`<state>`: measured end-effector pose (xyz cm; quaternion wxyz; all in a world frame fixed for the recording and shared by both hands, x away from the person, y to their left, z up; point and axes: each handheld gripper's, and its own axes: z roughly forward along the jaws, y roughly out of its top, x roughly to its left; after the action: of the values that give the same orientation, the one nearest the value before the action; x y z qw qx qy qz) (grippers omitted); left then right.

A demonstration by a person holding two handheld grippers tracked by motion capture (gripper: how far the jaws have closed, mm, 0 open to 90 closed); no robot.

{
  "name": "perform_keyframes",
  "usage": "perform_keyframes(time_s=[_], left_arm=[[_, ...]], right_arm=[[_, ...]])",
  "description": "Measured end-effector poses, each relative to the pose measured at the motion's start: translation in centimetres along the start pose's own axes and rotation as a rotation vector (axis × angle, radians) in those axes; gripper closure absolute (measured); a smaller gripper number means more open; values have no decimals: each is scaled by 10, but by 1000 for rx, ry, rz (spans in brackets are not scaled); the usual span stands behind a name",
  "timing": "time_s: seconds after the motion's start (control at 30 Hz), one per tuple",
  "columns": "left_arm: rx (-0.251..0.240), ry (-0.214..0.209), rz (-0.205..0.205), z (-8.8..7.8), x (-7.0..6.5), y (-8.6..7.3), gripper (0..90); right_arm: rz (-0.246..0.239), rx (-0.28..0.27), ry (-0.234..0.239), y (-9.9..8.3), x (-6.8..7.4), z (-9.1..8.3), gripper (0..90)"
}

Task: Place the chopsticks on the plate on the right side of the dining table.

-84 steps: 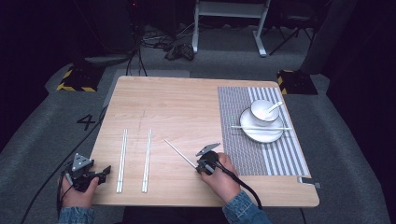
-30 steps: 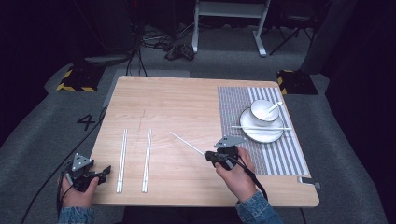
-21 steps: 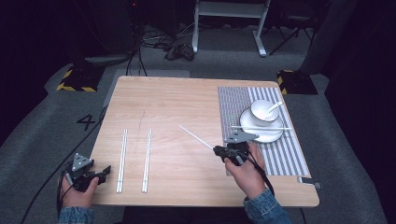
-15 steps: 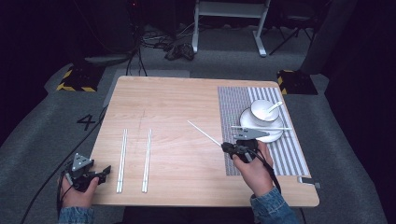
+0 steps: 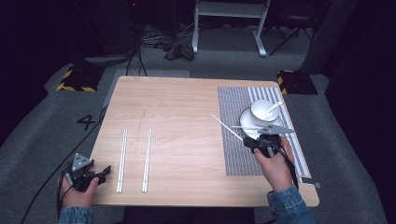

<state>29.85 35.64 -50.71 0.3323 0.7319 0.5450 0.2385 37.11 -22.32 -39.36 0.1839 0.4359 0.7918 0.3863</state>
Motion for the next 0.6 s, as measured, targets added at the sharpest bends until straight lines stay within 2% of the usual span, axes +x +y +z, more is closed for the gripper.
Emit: perform_keyframes(time_s=[0.07,0.6], left_arm=[[0,0,0,0,0,0,264],[-1,1,-1,0,0,0,265]], right_arm=[[21,4,-16,-3,-10,-2,852],[52,14,-74,-12,-41,-4,852]])
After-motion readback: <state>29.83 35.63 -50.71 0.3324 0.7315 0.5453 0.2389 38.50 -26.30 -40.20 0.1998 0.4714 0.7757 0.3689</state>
